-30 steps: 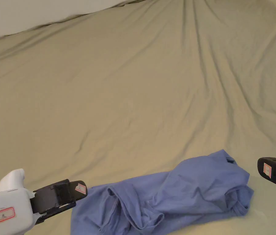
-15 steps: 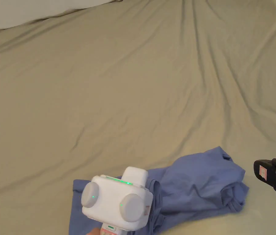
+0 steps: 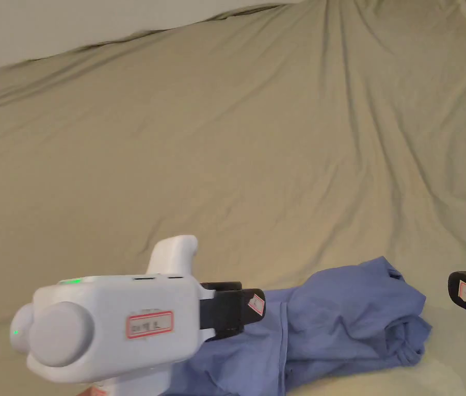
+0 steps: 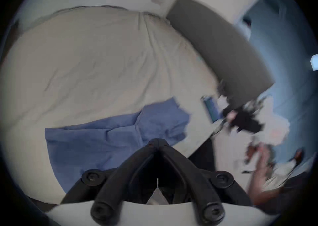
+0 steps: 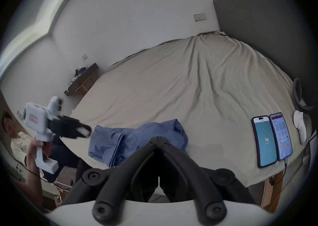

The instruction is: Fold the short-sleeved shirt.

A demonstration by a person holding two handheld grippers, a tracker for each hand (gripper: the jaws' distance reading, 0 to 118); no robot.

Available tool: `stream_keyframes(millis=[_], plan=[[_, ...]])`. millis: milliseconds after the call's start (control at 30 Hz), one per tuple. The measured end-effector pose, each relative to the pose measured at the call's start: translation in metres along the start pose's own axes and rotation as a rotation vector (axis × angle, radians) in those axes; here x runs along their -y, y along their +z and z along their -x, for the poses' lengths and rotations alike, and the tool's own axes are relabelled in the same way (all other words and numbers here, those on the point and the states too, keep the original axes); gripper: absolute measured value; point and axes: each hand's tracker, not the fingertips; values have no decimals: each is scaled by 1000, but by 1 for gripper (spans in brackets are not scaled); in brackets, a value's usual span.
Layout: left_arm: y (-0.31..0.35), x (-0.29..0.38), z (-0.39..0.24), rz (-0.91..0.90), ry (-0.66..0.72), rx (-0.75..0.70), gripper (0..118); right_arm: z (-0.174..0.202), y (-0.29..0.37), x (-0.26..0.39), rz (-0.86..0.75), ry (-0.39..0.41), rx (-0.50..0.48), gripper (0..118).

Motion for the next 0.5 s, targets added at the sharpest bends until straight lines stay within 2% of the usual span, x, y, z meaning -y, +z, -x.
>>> stream_keyframes(millis=[33,67,100,133,233,300,400,500], plan=[[22,6,16,-52,81,90,0,3,0,0,2,4,-7,2],[40,12,32,-95,140,151,27,5,0,0,5,7,-16,2],[57,20,55,-131,184,199,99,9,-1,1,7,10,-25,2],[67,27,71,-90,155,140,118,12,-2,2,10,14,-31,2],[84,42,129,-109,210,-107,118,22,-7,5,29,29,-44,2],[89,55,152,-68,293,-111,118,28,-12,6,48,40,-46,2],[72,67,183,-49,400,-38,118,35,-19,7,67,50,-44,2],[37,67,206,6,405,-4,118,40,-25,5,81,51,-42,2]])
